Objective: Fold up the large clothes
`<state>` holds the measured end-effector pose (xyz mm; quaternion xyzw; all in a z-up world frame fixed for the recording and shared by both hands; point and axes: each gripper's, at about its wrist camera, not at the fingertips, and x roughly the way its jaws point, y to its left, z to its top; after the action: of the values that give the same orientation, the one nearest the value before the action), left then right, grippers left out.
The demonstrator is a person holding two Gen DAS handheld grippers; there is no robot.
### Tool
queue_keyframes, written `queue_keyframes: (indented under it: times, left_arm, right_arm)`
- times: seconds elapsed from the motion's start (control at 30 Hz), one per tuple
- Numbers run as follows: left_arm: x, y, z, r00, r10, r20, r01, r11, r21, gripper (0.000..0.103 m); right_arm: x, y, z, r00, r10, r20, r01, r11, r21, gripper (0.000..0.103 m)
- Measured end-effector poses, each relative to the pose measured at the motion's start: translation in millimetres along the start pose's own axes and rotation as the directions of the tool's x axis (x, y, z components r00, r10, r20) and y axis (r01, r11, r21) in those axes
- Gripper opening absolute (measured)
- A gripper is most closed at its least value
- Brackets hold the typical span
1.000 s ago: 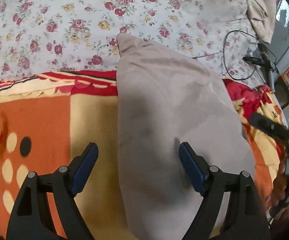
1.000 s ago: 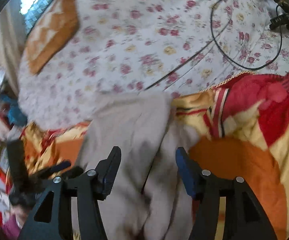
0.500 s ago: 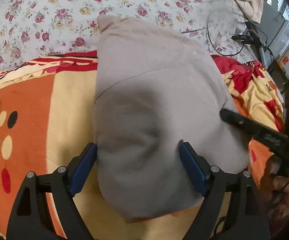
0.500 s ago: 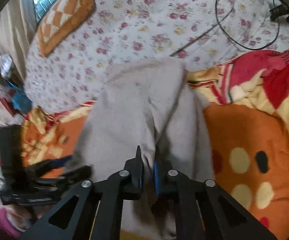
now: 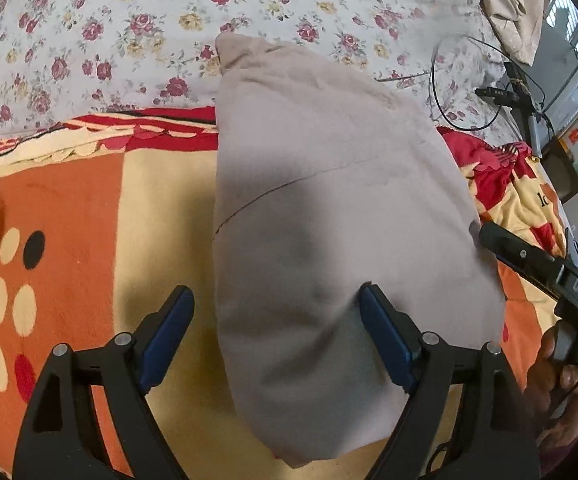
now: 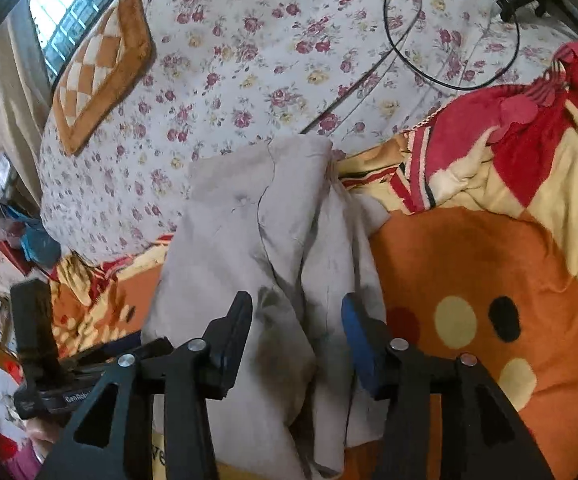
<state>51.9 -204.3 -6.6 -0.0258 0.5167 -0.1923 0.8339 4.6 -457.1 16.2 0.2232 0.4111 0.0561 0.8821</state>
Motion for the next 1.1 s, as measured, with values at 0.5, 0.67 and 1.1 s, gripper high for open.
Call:
queue_keyframes:
  times: [0.5, 0.67, 1.1]
  left_arm:
    - [14, 1, 9, 0.999, -0.044, -0.020, 0.043, 0.999, -0.005, 0.087]
    - [18, 0, 9, 0.999, -0.044, -0.024, 0.044, 0.999, -0.003, 0.089]
    - [23, 3, 10, 0.997, -0.064, -0.044, 0.062, 0.997, -0.037, 0.091]
  right_arm:
    - [30, 5, 8, 0.997, -0.065, -0.029, 0.063, 0.995, -0.080, 0.066]
    - [34, 4, 2, 0.997, -0.080, 0.001, 0.079, 0.989, -0.126, 0.060]
    - [13, 3, 4, 0.996, -0.007, 0.089, 0.012, 0.998, -0.058, 0.063]
